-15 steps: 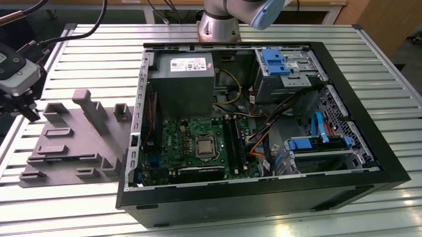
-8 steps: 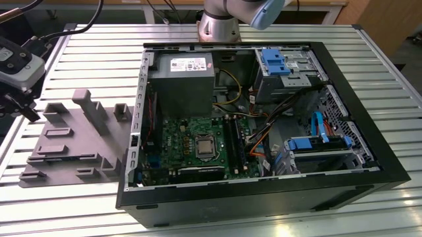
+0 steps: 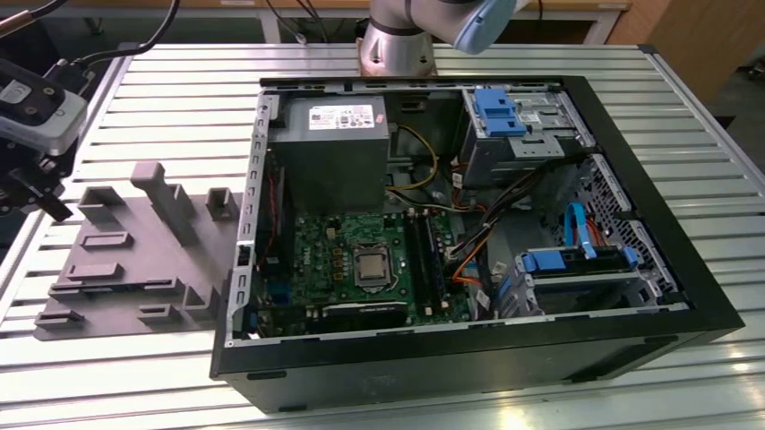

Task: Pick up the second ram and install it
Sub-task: 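Pick up the second ram and move it above second insertion slot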

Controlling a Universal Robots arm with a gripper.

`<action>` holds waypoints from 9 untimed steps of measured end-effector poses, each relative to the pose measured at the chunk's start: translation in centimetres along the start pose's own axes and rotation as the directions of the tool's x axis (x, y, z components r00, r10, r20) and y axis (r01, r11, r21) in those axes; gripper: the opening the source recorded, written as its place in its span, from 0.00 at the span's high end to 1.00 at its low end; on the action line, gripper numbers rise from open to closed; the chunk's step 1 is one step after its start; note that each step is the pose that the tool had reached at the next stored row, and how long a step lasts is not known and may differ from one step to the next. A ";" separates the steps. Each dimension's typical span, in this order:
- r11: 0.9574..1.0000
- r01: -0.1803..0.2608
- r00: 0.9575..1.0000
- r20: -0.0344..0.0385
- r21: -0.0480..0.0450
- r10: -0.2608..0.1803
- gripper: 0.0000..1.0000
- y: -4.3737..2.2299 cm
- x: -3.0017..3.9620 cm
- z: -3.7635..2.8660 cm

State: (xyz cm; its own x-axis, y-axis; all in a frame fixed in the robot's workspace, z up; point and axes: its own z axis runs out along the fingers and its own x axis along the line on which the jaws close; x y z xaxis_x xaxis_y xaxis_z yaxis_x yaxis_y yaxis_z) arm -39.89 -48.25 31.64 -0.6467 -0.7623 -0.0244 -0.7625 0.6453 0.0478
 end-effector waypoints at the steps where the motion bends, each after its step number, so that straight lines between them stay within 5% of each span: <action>1: 1.000 0.016 1.000 -0.001 0.000 -0.016 0.89 0.00 0.00 0.01; 9: 0.990 0.141 0.990 -0.006 -0.004 -0.141 0.89 0.00 0.00 0.05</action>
State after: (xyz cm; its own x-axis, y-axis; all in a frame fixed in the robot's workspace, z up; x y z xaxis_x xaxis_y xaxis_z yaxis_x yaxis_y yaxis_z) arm -39.89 -48.25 31.59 -0.5328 -0.8459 -0.0245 -0.8458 0.5314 0.0478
